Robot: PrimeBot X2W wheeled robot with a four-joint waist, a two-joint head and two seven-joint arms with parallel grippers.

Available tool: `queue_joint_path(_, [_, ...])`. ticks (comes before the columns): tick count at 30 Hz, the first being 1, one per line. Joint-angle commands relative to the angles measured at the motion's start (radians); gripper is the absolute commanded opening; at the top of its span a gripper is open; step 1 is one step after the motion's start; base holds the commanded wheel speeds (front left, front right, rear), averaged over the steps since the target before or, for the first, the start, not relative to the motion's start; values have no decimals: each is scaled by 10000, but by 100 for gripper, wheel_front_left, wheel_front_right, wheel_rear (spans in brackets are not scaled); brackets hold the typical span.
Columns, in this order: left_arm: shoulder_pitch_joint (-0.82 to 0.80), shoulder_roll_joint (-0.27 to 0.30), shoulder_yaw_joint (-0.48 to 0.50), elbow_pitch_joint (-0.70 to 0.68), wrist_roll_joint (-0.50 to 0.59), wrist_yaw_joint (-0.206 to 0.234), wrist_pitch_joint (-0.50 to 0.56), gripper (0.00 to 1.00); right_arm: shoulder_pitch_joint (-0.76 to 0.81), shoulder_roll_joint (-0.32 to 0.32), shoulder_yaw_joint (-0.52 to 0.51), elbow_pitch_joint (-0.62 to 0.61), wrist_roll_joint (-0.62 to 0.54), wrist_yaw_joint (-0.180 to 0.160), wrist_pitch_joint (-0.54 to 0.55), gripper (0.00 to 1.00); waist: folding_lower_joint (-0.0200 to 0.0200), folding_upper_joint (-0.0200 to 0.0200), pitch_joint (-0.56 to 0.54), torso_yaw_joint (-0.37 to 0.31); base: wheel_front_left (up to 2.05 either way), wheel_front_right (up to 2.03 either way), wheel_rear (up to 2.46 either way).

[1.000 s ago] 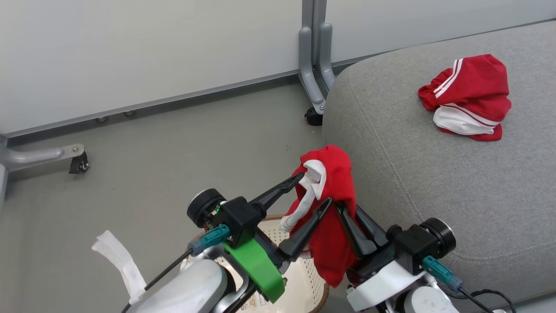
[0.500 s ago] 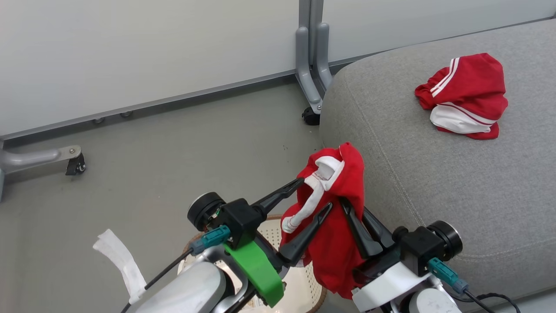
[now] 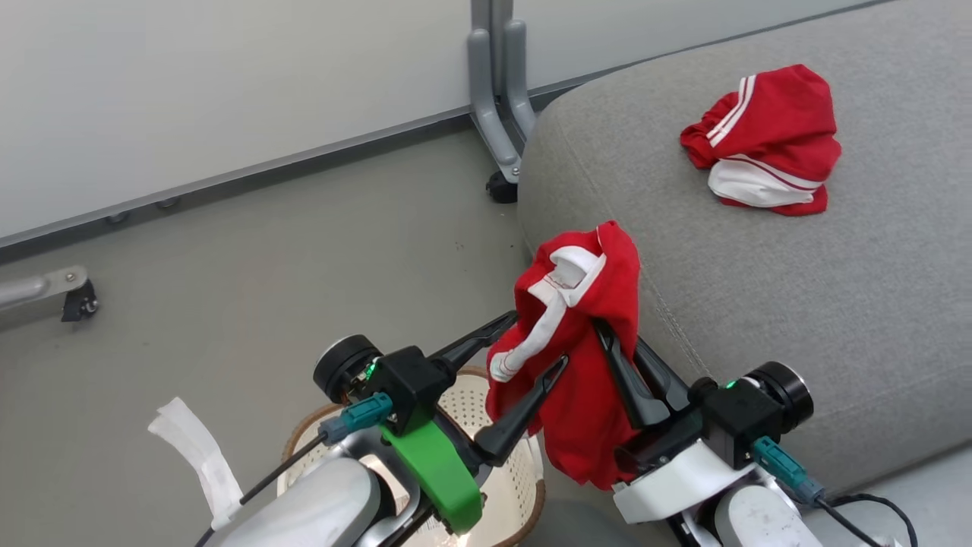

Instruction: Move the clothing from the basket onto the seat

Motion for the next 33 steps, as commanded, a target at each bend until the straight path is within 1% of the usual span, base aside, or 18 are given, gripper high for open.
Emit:
queue_joint_path(1, [-135, 141, 9, -106, 77, 42, 20, 100, -179, 20, -39, -148, -130, -18, -34, 0, 0, 0, 433, -747, 0, 0, 0])
queue_joint_path(9, [-396, 437, -78, -439, 240, -7, 197, 100, 21, 105, -452, -663, -435, -18, -34, 0, 0, 0, 1179, -2521, 0, 0, 0])
queue_joint_path(13, [-475, 564, -175, -556, 286, -28, 337, 100, 172, 123, -609, -854, -363, -18, -34, 0, 0, 0, 1428, -3293, 0, 0, 0])
queue_joint_path(14, [-517, 552, -235, -598, 299, -51, 379, 100, 259, 121, -734, -927, -317, -18, -34, 0, 0, 0, 1493, -3377, 0, 0, 0])
queue_joint_path(22, [-964, 559, -757, -678, 224, -252, 615, 100, 752, 120, -1401, -1500, -105, -18, -34, 0, 0, 0, 1921, -3569, 0, 0, 0])
queue_joint_path(25, [-1028, 610, -911, -661, 202, -275, 600, 100, 757, 122, -1647, -1594, 209, -18, -34, 0, 0, 0, 2034, -3578, 0, 0, 0])
queue_joint_path(30, [-1085, 809, -961, -836, 96, -298, 444, 100, -10, 118, -1996, -1591, 531, -18, -34, 0, 0, 0, 2453, -3520, 0, 0, 0])
queue_joint_path(33, [-1169, 1053, -875, -980, 190, -265, 443, 100, -907, 122, -2232, -1396, 572, -18, -34, 0, 0, 0, 2980, -3415, 0, 0, 0])
